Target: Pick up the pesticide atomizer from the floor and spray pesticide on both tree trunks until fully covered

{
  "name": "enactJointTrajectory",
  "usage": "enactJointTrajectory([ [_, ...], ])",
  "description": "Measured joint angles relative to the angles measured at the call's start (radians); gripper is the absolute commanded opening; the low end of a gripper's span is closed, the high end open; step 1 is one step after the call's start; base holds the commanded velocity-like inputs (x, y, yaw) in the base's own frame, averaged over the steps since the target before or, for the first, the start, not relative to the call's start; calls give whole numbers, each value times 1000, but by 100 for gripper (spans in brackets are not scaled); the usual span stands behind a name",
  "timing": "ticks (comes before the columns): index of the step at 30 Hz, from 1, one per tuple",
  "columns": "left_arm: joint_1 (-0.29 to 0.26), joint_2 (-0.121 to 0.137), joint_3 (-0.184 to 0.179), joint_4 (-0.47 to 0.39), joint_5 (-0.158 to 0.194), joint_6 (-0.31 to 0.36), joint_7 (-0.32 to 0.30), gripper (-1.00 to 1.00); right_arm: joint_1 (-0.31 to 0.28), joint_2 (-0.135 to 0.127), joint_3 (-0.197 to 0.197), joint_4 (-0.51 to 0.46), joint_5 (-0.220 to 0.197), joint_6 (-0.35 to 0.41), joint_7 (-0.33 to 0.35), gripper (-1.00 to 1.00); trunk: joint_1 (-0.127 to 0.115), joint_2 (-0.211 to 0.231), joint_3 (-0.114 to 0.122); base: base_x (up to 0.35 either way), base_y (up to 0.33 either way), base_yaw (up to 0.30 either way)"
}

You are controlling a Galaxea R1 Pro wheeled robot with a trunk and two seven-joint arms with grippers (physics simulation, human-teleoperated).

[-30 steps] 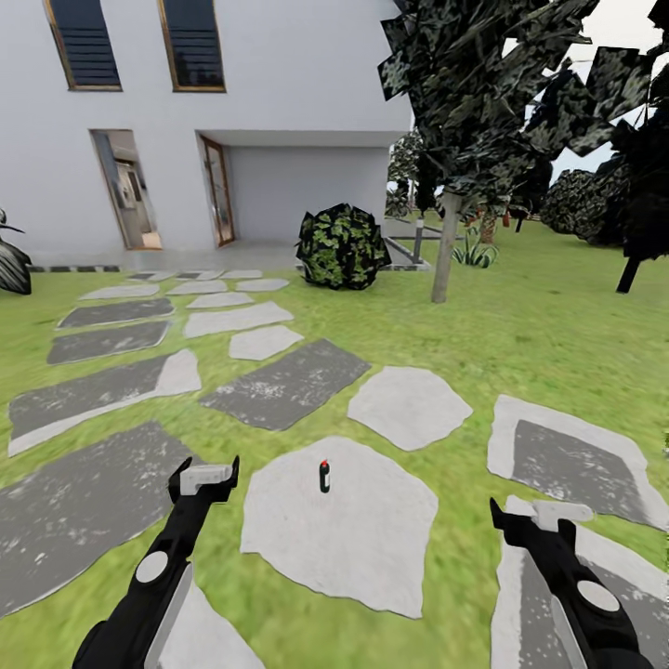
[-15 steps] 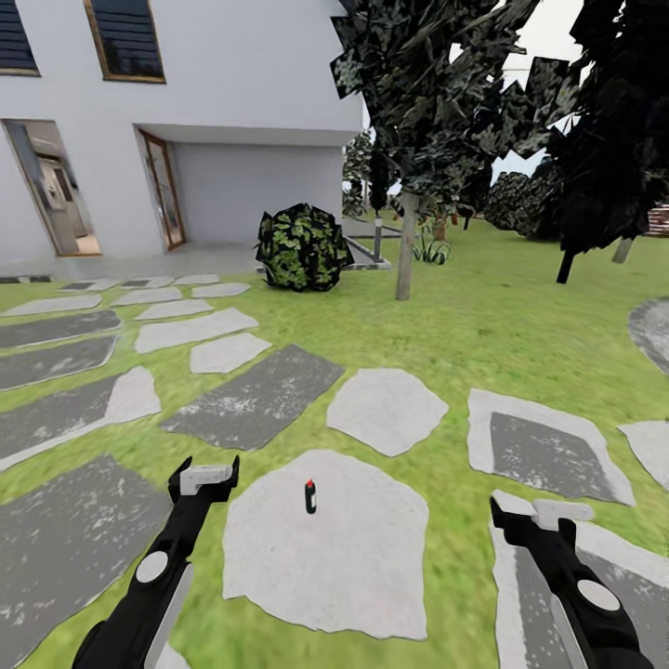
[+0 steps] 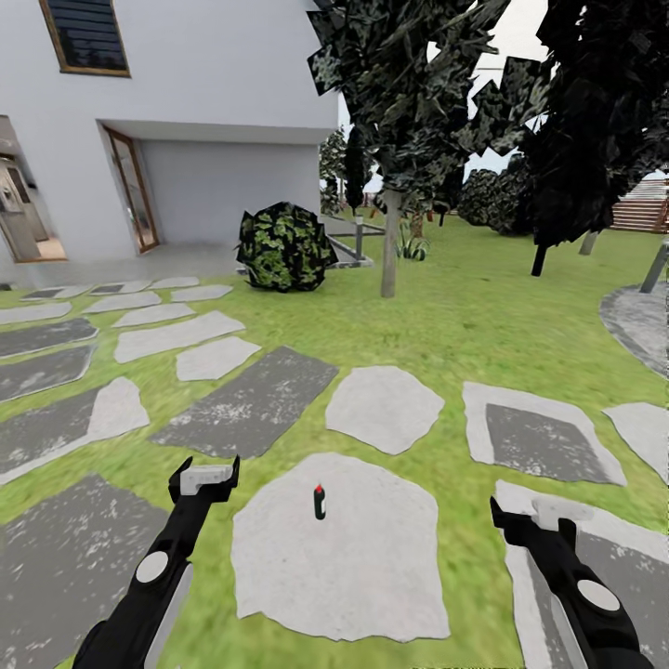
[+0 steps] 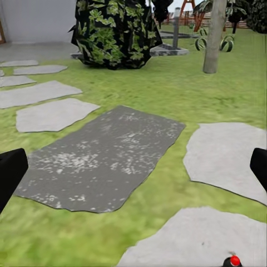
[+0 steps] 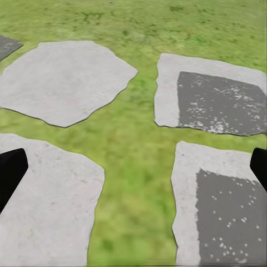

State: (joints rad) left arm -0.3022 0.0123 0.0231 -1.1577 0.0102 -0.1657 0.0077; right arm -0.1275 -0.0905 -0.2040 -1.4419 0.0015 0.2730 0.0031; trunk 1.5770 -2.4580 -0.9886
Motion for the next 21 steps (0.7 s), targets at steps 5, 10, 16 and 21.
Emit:
enactJointTrajectory([
  [5, 0, 0, 0, 1, 0, 0, 0, 100, 0, 0, 0, 0, 0, 0, 0, 100, 0, 0, 2, 0, 309, -219],
  [10, 0, 0, 0, 1, 1, 1, 0, 100, 0, 0, 0, 0, 0, 0, 0, 100, 0, 0, 4, 0, 309, -246],
  [16, 0, -2, -1, 3, 2, 1, 0, 100, 0, 0, -1, 0, 0, 0, -2, 100, 0, 0, 6, 78, 257, -117],
  [21, 0, -3, -2, 4, -3, 4, 1, 100, 0, -1, 1, 4, 7, 0, -1, 100, 0, 0, 6, 23, 36, -8],
])
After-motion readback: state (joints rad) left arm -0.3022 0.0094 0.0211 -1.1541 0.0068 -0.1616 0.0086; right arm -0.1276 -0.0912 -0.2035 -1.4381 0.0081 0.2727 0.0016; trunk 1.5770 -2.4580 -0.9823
